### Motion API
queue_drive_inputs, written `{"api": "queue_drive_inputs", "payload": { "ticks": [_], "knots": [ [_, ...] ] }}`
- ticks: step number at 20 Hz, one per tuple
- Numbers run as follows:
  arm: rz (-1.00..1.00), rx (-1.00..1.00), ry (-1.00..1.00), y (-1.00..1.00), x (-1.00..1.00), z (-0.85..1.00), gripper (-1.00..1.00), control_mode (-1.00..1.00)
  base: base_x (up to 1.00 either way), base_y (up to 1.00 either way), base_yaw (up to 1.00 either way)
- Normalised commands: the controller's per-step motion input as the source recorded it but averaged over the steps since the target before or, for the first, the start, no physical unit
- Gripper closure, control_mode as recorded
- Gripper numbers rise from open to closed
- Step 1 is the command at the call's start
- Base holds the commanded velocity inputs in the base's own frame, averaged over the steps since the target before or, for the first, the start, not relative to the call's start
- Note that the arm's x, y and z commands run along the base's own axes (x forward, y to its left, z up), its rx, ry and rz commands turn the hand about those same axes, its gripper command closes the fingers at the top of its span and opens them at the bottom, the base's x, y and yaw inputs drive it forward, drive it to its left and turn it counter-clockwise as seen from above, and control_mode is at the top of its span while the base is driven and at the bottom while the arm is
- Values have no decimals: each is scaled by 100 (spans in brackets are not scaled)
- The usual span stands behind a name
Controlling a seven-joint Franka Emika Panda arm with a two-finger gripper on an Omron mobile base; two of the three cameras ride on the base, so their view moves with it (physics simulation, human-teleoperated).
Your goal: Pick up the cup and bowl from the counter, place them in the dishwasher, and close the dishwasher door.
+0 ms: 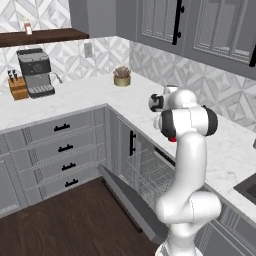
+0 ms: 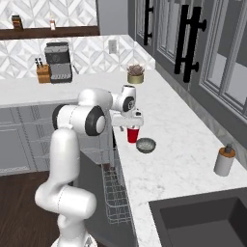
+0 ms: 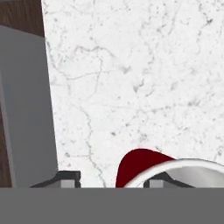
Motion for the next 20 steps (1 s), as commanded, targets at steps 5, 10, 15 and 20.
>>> {"api": "queue_drive_inputs", "payload": {
  "ticks": [5, 10, 15, 20],
  "knots": [
    [1, 0, -2, 3, -3, 0, 100, -100, 0, 0, 0],
    [1, 0, -5, 7, -22, 11, 100, -100, 0, 0, 0],
    [8, 0, -3, 37, -94, 45, 100, -100, 0, 0, 0],
    [6, 0, 0, 63, -99, 29, 100, -100, 0, 0, 0]
  ]
}}
